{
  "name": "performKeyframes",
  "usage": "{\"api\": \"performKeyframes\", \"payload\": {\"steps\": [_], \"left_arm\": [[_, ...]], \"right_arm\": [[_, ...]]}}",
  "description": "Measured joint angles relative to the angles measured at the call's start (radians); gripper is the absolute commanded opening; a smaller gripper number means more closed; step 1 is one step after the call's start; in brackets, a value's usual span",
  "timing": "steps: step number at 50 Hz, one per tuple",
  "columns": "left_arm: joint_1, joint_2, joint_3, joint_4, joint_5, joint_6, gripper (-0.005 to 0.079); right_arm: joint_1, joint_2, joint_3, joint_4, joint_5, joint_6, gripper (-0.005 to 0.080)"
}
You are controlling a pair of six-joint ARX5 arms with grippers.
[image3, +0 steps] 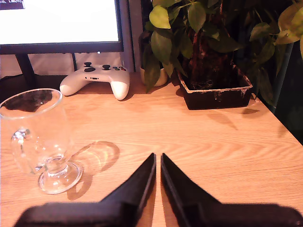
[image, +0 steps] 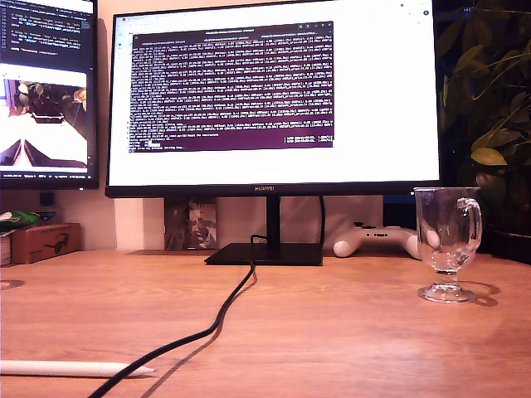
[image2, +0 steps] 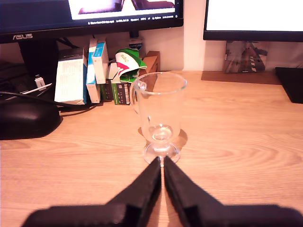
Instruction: Pick the small glass cups in front of you with each of your hands, and place them behind the white pen
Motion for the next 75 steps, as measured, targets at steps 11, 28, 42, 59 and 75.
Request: {"api": "performKeyframes", "payload": {"steps": [11,28,42,59,75], "left_arm": [[0.0,0.0,0.0,0.0,0.002,0.0,-0.0019],[0.0,0.0,0.0,0.013,0.057,-0.057,-0.0019],[0.0,0.0,-0.002,0.191,0.2,-0.219,-0.0019],[0.0,0.0,-0.002,0.232,0.346,-0.223,-0.0019],[0.0,0.001,0.09,0.114,0.472,-0.289,-0.0019]], "right_arm": [[0.0,0.0,0.0,0.0,0.0,0.0,-0.0002],[0.0,0.0,0.0,0.0,0.0,0.0,-0.0003],[0.0,0.0,0.0,0.0,0.0,0.0,-0.0003],[0.0,0.0,0.0,0.0,0.0,0.0,-0.0002],[0.0,0.0,0.0,0.09,-0.302,0.49,-0.0011]]}}
